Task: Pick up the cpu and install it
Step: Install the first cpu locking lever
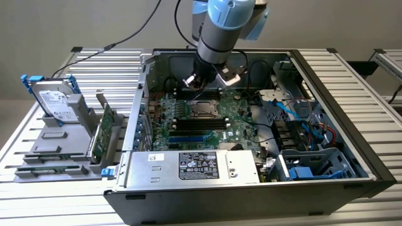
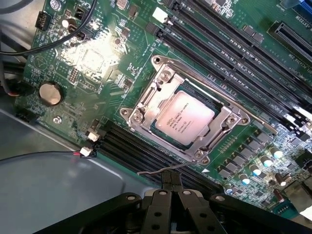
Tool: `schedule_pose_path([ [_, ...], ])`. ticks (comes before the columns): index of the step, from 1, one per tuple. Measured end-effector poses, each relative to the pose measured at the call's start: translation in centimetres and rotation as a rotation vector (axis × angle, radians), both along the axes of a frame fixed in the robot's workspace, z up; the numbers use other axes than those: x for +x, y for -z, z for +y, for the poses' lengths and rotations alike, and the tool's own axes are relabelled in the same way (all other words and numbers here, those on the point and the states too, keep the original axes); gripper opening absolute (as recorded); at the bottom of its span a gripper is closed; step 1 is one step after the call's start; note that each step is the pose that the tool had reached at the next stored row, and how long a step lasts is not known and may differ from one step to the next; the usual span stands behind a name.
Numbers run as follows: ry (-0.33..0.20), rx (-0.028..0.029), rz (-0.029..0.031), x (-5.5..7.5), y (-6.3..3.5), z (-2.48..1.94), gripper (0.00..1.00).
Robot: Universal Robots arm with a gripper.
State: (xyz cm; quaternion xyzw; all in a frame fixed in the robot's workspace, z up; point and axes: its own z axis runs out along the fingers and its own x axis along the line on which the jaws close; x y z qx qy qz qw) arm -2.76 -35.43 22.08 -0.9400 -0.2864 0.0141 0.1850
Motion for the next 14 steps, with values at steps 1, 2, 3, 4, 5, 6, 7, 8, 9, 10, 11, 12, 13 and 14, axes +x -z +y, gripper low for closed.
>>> schedule_pose_path([
  [1,-0.010,0.0000,0.0000,0.04,0.00,0.00,0.11],
  [2,-0.020,0.0000,0.0000,0.08,0.01,0.00,0.11],
  [3,-0.025,-0.0003,0.0000,0.10,0.02,0.02,0.11],
  [4,-0.028,-0.0003,-0.0010,0.13,0.04,0.09,0.11],
  [5,-0.029,-0.0002,-0.0033,0.15,0.06,0.20,0.11],
  [6,-0.030,-0.0003,-0.0071,0.17,0.09,0.33,0.11],
  [7,-0.031,-0.0004,-0.0131,0.18,0.11,0.47,0.11],
  [8,-0.032,-0.0004,-0.0215,0.19,0.13,0.59,0.11],
  [9,-0.033,-0.0005,-0.0303,0.19,0.14,0.65,0.11],
  [10,-0.035,-0.0007,-0.0362,0.19,0.14,0.68,0.11],
  [11,-0.036,-0.0007,-0.0390,0.19,0.15,0.68,0.11],
  [12,-0.038,-0.0007,-0.0415,0.19,0.15,0.69,0.11],
  [13,-0.040,-0.0007,-0.0430,0.20,0.15,0.70,0.11],
  [14,-0.041,-0.0004,-0.0436,0.20,0.15,0.70,0.11],
])
